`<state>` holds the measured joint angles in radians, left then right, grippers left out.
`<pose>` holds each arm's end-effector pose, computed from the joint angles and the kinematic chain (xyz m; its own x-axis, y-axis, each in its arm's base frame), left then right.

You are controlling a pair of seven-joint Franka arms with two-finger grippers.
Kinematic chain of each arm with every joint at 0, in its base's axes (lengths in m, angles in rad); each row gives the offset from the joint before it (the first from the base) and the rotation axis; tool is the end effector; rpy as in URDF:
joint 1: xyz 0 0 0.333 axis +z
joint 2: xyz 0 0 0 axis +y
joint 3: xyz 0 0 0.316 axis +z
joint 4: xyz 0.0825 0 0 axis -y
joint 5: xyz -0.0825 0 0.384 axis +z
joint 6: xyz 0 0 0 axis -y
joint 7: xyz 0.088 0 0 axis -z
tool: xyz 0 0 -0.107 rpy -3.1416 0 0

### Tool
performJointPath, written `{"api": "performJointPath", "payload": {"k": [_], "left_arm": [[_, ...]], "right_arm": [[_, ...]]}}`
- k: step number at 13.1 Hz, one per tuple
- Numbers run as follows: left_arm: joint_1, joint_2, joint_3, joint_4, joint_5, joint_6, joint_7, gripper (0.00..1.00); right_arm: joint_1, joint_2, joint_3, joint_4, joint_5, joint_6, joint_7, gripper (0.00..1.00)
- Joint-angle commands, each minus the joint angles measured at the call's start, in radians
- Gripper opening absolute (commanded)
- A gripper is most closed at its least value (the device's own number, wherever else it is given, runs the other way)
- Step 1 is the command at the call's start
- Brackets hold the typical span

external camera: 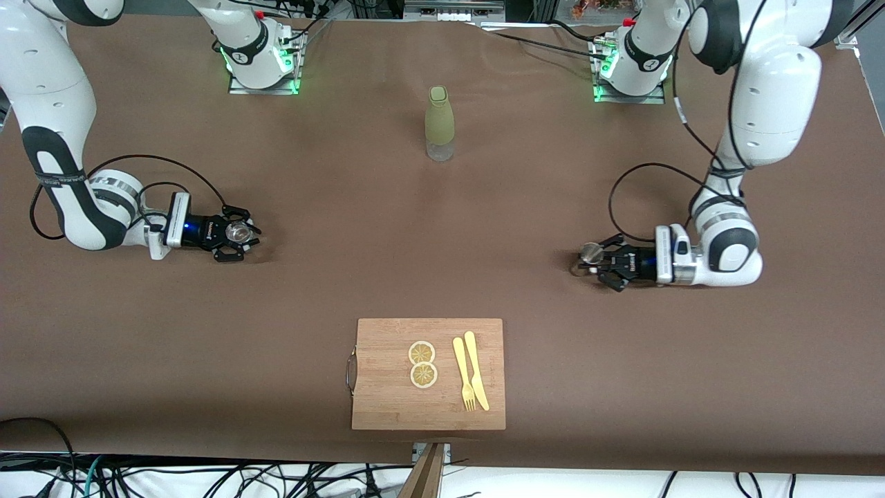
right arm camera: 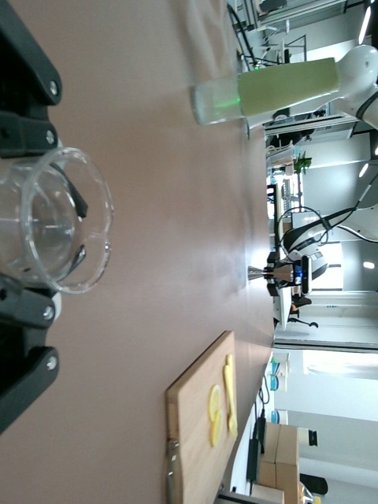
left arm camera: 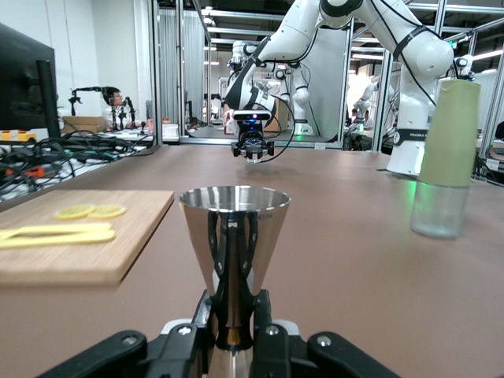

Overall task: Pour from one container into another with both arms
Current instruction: 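Lift the beaker and jigger, bringing both grippers together mid-table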

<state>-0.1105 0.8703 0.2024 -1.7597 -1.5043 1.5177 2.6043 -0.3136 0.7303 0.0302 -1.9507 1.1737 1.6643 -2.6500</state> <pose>0.5922 -0.0632 0.0954 0.0208 -0.1419 0.9897 -0.9978 0.0597 0.0295 0.5314 -0.0597 0.1037 0.0409 0.2372 0.9706 0.9988 0.0152 -0.0458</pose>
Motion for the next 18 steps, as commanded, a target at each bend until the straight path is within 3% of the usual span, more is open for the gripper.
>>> {"api": "performJointPath", "payload": {"k": [1, 6, 11, 16, 18], "left_arm": [[-0.078, 0.007, -0.017, 0.017, -0.062, 0.047, -0.033, 0.0], [-0.245, 0.013, -0.029, 0.058, -0.191, 0.139, -0.075, 0.0], [-0.398, 0.027, -0.031, 0.084, -0.299, 0.249, -0.162, 0.0], [-0.503, 0.113, -0.035, 0.169, -0.467, 0.277, -0.168, 0.0], [-0.528, 0.118, -0.035, 0.186, -0.481, 0.318, -0.164, 0.0]], "right_arm": [[0.005, -0.055, 0.053, -0.014, 0.021, -0.006, 0.093, 0.25], [0.126, -0.123, 0.079, -0.002, 0.027, 0.002, 0.194, 0.25], [0.228, -0.203, 0.103, -0.002, 0.084, 0.104, 0.312, 0.22], [0.364, -0.207, 0.114, 0.009, 0.237, 0.248, 0.413, 0.22], [0.419, -0.224, 0.114, 0.018, 0.268, 0.308, 0.435, 0.22]]}}
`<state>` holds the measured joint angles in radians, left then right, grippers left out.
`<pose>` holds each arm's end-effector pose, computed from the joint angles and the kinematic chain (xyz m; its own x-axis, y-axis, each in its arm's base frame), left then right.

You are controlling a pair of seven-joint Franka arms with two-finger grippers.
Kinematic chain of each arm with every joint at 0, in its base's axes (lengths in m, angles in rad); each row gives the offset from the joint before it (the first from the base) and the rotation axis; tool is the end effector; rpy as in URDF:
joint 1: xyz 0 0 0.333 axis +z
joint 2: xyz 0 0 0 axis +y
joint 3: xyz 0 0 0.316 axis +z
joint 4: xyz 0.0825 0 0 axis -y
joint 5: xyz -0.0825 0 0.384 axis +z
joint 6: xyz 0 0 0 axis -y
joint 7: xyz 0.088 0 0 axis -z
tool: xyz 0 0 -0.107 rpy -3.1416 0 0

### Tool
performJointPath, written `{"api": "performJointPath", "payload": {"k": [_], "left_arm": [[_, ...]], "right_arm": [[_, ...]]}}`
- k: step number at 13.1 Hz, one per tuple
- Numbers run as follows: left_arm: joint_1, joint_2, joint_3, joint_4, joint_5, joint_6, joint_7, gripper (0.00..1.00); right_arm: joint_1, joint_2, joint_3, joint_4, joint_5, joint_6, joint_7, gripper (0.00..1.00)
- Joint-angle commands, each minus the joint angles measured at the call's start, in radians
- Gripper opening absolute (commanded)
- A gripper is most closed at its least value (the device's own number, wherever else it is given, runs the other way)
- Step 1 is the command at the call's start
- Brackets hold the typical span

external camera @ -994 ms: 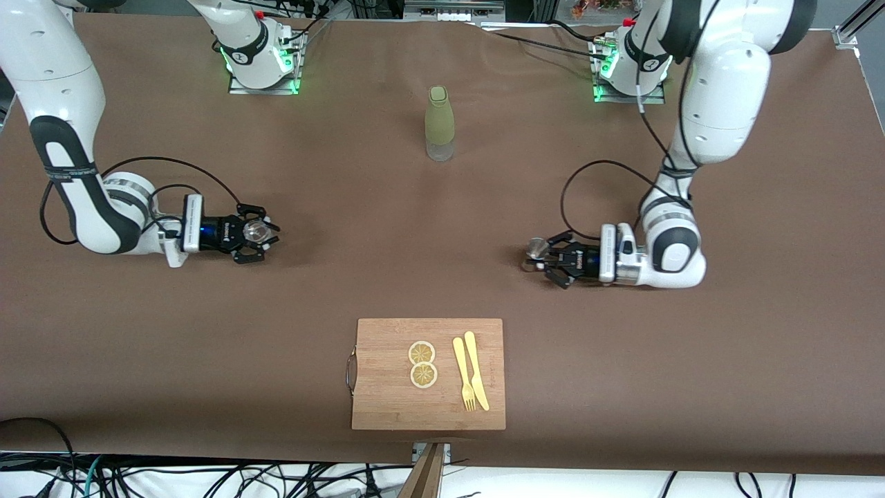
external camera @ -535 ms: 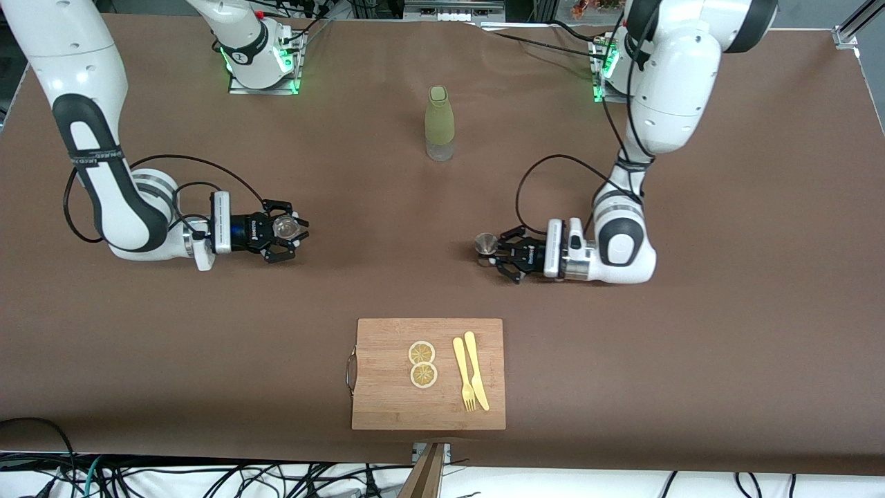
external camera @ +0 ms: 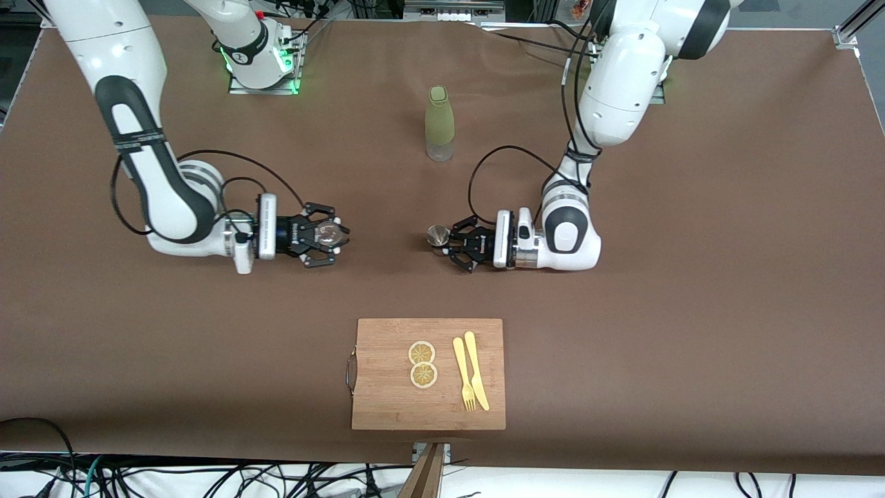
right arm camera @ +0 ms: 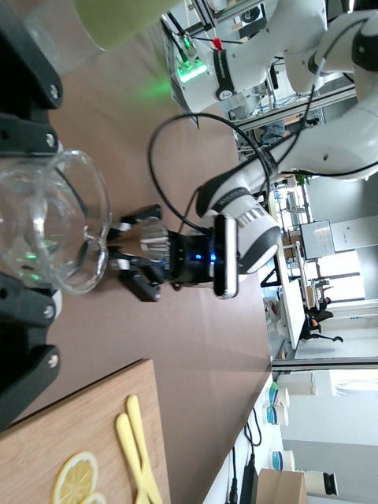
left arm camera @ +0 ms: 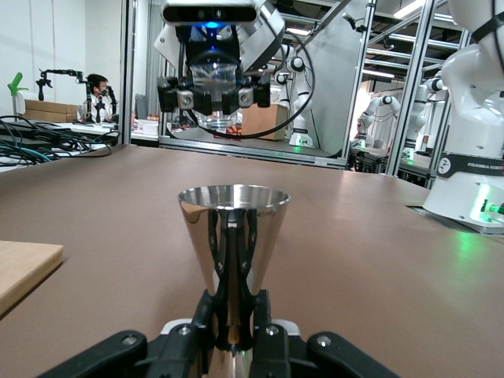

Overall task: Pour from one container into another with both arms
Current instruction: 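Lift the beaker and jigger, bringing both grippers together mid-table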

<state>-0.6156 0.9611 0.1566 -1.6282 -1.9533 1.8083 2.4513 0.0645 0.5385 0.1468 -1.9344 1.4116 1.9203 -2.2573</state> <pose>0.5516 -0.3723 0.0807 0.1113 -0.1305 0.9852 -0.9910 0.0593 0.1198 0.5757 0.1909 0.2197 0.1444 0.2997 0.9430 0.9858 0.0384 -0.1632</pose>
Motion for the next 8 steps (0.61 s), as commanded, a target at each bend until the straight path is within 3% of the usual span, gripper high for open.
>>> {"api": "performJointPath", "payload": {"k": [1, 8], "left_arm": [[-0.03, 0.037, 0.009, 0.079, -0.033, 0.042, -0.009, 0.0], [-0.065, 0.065, 0.008, 0.146, -0.073, 0.092, -0.005, 0.0]], "right_arm": [[0.06, -0.041, -0.003, 0.0, 0.029, 0.089, 0.062, 0.22], [0.159, -0.045, -0.001, 0.002, 0.033, 0.207, 0.074, 0.22]]}}
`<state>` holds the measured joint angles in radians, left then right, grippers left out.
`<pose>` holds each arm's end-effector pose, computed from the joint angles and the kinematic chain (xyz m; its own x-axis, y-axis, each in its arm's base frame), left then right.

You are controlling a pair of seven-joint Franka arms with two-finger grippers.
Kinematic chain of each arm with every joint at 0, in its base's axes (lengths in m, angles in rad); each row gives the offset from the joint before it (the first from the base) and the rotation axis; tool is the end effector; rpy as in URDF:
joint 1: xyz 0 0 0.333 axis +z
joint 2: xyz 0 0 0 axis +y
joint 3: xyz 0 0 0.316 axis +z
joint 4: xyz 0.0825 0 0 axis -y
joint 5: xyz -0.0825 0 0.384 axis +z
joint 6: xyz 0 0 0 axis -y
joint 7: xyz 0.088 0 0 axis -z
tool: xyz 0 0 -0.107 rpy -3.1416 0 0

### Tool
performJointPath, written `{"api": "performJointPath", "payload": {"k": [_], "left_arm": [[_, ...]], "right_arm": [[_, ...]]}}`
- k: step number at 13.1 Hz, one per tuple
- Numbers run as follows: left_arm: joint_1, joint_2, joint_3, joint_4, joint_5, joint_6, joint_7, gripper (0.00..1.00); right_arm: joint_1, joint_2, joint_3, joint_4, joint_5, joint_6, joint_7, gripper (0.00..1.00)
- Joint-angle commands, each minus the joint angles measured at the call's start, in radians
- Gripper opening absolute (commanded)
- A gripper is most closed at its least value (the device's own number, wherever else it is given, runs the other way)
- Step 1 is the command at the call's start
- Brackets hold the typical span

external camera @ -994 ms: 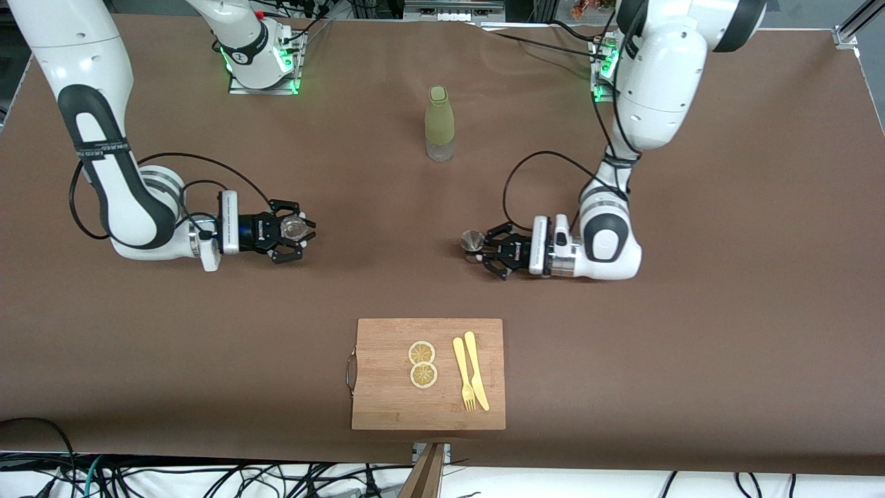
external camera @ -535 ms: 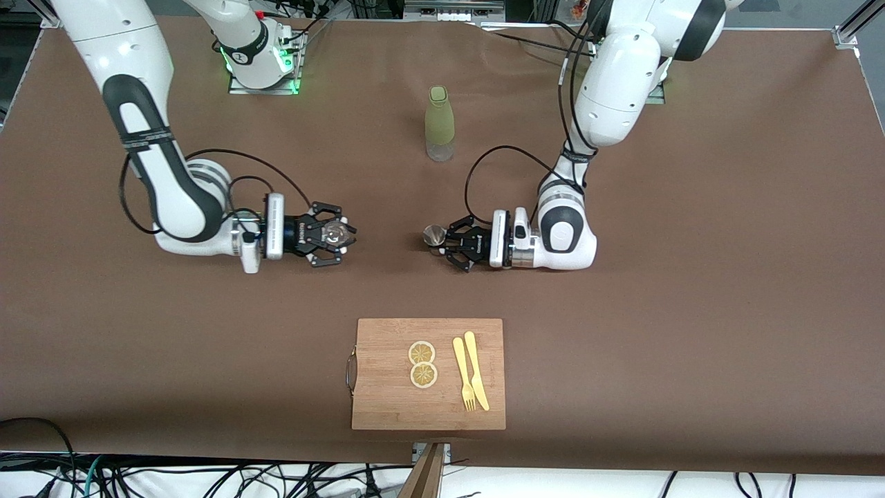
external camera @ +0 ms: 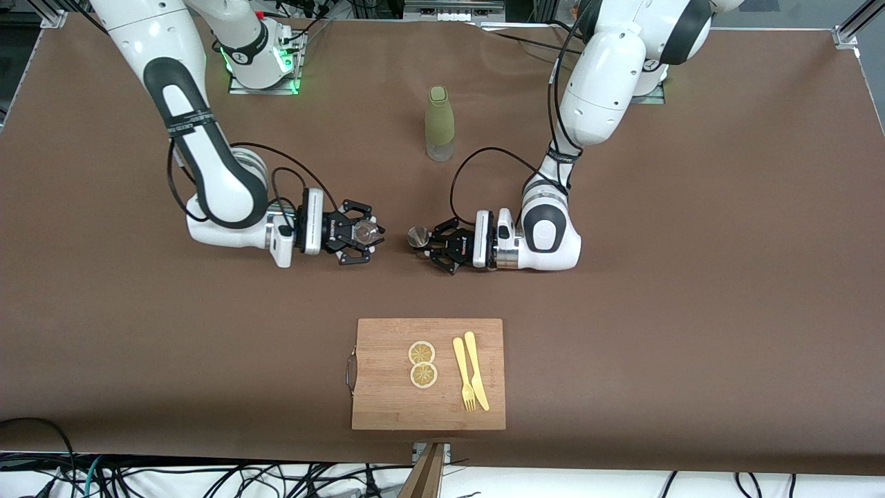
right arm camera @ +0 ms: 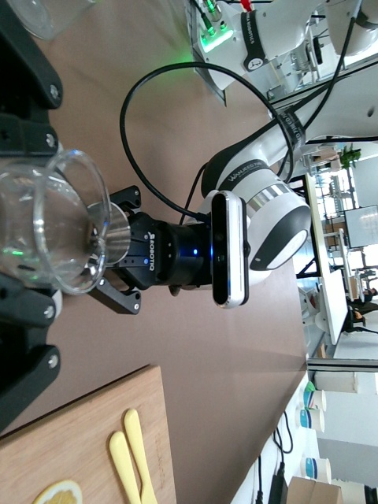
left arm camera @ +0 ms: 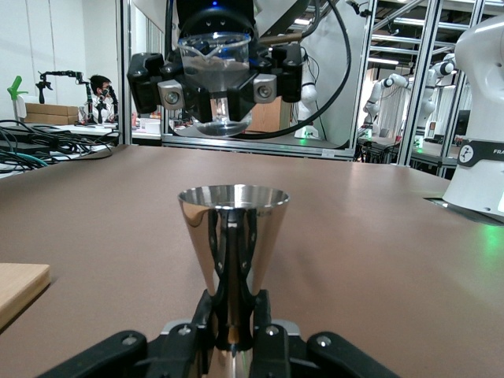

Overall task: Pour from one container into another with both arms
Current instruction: 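Lift the beaker and jigger, bringing both grippers together mid-table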

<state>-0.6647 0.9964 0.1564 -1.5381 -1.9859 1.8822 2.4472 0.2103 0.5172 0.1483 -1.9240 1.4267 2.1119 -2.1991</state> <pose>0.5571 -0.4080 0.0856 0.0662 -0.1474 0.9869 -0.9960 0.0500 0.0742 0.5650 0.2564 0.2289 0.1190 0.4140 0.9024 0.9906 0.0116 -0.1360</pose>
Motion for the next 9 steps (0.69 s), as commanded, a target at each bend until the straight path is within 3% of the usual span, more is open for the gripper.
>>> {"api": "performJointPath", "payload": {"k": [1, 9], "left_arm": [[-0.024, 0.039, 0.009, 0.068, -0.054, 0.021, -0.001, 0.0], [-0.049, 0.054, 0.009, 0.101, -0.099, 0.035, 0.004, 0.0]], "right_arm": [[0.018, -0.023, -0.001, -0.007, 0.021, 0.016, 0.016, 0.22], [0.064, -0.066, 0.005, -0.009, -0.011, 0.092, 0.071, 0.22]]}}
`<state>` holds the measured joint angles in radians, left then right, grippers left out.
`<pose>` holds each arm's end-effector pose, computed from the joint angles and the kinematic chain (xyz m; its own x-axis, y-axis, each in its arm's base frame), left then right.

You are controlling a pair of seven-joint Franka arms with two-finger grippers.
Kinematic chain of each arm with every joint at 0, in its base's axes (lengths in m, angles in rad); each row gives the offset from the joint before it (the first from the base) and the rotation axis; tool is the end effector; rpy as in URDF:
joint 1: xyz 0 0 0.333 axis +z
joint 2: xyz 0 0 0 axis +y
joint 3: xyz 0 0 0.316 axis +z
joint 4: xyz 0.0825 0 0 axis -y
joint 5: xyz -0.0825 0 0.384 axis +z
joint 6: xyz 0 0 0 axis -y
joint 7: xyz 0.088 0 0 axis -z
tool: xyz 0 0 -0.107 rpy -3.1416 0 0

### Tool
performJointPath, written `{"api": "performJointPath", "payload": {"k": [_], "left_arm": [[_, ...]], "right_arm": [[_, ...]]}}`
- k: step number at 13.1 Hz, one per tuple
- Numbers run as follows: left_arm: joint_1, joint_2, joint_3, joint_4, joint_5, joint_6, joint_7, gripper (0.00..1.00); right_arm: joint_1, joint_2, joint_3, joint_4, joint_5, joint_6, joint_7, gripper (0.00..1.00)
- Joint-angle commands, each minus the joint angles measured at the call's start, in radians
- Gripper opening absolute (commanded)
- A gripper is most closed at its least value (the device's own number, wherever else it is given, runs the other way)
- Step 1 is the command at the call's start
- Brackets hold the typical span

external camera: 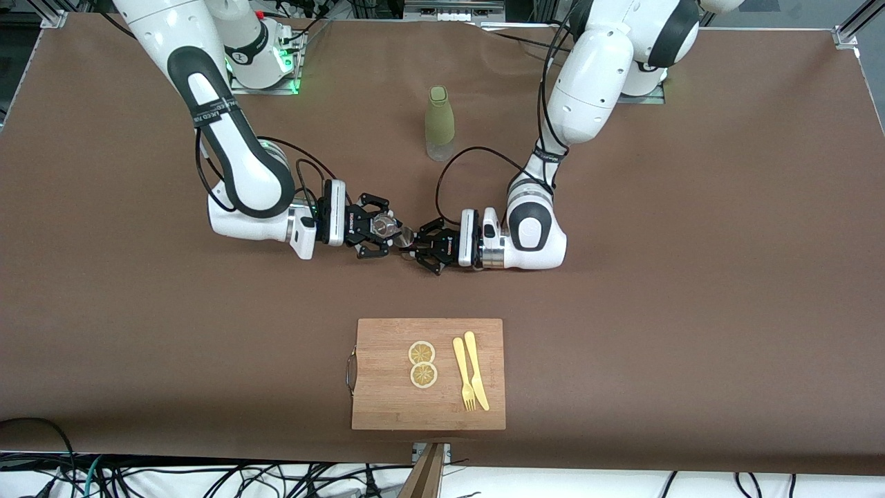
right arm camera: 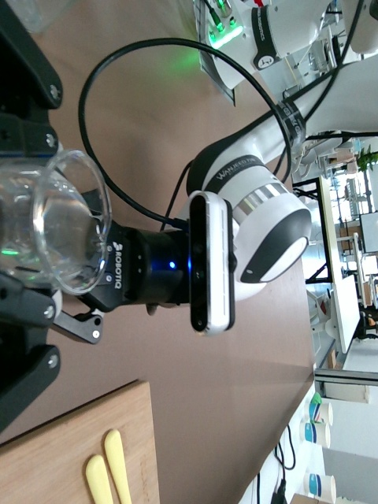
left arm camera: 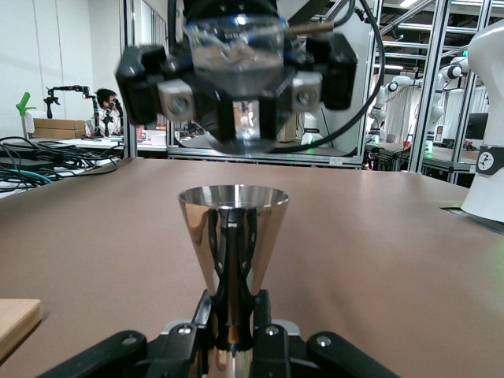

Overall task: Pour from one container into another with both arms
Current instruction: 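Tilt the beaker with the right gripper, pouring into the held jigger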

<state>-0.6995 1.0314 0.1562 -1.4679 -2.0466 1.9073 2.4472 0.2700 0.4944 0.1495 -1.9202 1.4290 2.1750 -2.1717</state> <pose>0.5585 -0.4366 0.0888 0.0506 -0.1163 0.9919 -0.9980 0.0329 0.0547 0.5574 0.2848 0.2426 0.0963 0.4457 0.8900 0.9934 0.0126 -0.1138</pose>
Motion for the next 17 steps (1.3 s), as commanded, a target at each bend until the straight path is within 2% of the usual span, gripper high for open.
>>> {"api": "performJointPath", "payload": {"k": [1, 7, 11, 17], "left_arm": [[-0.014, 0.019, 0.01, 0.031, -0.038, 0.01, 0.006, 0.0], [-0.012, 0.019, 0.01, 0.029, -0.034, 0.007, 0.009, 0.0], [-0.012, 0.019, 0.011, 0.029, -0.034, 0.007, 0.016, 0.0], [-0.012, 0.019, 0.011, 0.031, -0.034, 0.007, 0.016, 0.0]], "right_arm": [[0.008, -0.051, 0.005, -0.013, -0.025, 0.043, 0.064, 0.22], [0.02, -0.096, 0.004, -0.02, -0.197, 0.078, 0.173, 0.22], [0.044, -0.103, 0.004, -0.019, -0.254, 0.127, 0.178, 0.22], [0.058, -0.106, 0.004, -0.014, -0.282, 0.161, 0.179, 0.22]]}}
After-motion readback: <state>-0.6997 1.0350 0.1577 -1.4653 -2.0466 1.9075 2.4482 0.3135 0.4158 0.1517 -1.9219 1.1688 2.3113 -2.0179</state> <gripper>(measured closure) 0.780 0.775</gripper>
